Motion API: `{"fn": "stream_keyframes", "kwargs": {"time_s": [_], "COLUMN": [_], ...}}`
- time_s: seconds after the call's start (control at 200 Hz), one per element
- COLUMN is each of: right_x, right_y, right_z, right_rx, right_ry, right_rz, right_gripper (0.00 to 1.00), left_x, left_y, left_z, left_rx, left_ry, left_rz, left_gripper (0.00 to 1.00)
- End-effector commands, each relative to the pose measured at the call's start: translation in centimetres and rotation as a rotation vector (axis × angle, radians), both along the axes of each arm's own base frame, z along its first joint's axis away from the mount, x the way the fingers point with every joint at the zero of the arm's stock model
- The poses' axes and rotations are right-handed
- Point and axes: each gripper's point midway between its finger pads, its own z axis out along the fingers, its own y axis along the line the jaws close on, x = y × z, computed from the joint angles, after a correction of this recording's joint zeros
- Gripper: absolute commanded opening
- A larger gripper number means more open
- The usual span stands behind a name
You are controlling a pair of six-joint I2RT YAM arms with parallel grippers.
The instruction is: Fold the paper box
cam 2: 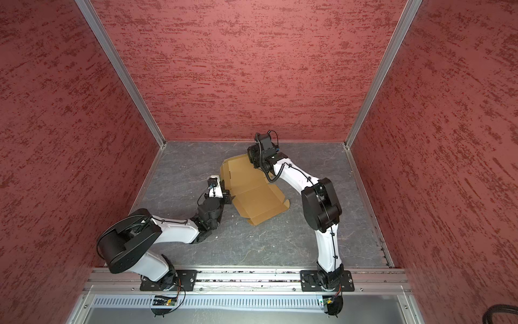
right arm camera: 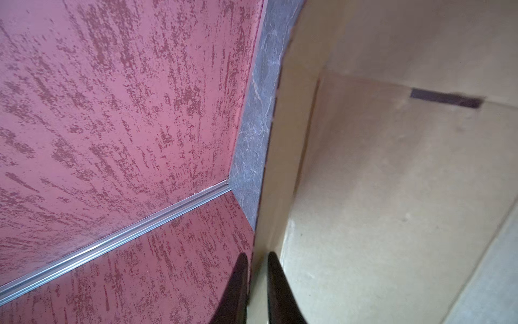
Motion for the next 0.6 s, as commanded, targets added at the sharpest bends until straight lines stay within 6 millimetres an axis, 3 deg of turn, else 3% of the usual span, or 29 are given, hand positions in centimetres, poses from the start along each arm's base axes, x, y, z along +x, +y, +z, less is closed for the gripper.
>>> {"fn": "stream_keyframes", "kwargs": {"time_s": [0.0,0.341,0.596], "right_x": [-0.1,-1.1,-1.9], "right_y": [-0.9,-1.4,-1.4], "right_z": [1.2,0.6,0.1], "right_rx": [0.019,-0.017,-0.038], "right_ry": [-0.008,-0.031,-0.071], "right_rz": [-0.045,-0.020,0.015], "right_gripper": [0.13,0.09,0.07], "left_x": [0.4,1.1,0.8], "left_y": [-0.4,0.6,1.9], "left_z": [0.9,0.7,1.7], "left_rx": [-0.034,-0.070,-0.106], "left_ry": [-0.025,0.009,0.037], "left_rz": [0.011,0.039,0.049], "left_gripper": [0.01,0.21,0.38]}}
